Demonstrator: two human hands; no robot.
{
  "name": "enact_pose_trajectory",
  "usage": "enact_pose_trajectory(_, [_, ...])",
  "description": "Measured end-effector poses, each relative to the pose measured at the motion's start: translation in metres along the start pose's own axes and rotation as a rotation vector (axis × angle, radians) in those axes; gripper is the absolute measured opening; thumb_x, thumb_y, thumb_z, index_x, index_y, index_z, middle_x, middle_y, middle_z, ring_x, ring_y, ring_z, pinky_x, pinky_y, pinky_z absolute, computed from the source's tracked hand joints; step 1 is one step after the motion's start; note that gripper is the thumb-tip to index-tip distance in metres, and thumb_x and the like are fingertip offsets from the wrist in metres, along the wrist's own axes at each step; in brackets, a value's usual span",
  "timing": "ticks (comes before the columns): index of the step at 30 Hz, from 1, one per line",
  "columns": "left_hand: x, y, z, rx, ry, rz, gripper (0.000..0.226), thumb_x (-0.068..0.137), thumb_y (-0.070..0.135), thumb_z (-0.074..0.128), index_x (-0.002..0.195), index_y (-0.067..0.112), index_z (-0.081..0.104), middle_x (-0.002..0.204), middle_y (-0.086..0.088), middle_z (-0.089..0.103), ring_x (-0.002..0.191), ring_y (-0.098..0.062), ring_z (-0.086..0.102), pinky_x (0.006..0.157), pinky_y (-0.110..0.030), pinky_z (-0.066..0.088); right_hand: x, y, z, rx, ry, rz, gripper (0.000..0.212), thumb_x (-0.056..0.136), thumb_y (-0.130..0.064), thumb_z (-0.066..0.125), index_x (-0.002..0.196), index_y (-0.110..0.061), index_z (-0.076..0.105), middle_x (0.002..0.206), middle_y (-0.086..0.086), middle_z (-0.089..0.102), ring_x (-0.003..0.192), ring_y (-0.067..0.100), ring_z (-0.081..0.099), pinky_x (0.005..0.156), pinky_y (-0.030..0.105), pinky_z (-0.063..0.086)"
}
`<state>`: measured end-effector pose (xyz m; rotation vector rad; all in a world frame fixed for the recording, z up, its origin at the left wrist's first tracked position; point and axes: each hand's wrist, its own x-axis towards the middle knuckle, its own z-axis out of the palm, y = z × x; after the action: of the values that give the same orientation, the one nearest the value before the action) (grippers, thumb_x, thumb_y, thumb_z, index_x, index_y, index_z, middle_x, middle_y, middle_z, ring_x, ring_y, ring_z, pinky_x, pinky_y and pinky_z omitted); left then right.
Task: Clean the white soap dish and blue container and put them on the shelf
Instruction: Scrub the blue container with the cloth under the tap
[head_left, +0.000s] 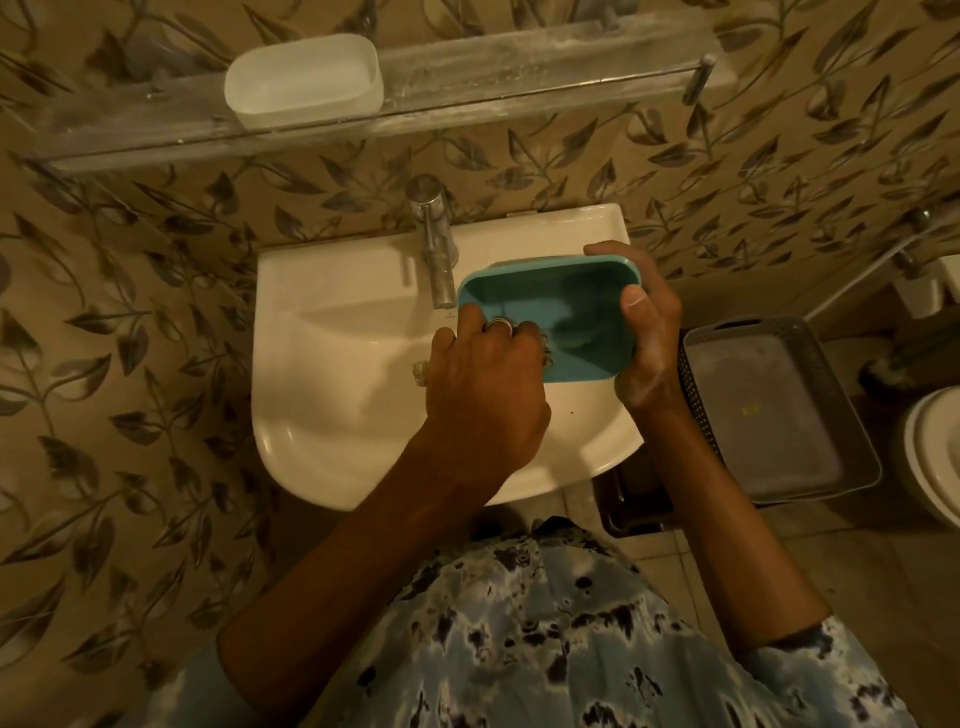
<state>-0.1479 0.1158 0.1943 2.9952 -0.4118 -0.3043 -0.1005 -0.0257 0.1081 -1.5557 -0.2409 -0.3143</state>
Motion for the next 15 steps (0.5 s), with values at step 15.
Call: enact_pose_trajectory(15, [0.003,0.021,0.005,-0.165,0.123,0.085,0.05,0.083,0.014,0.057,0.131,0.023,0.045,0.134,0.002,0.051,0.121,-0.021,0.039,0.094,-0.037,0.034,0.009,-0.006,0.007,0.001,0.025,-0.05,0.052,0.09,-0.037,0.035,0.114,0.006,0.053,0.102,0.01,0.057,0.094,0.026,0.055,0.079,0.037,0.046])
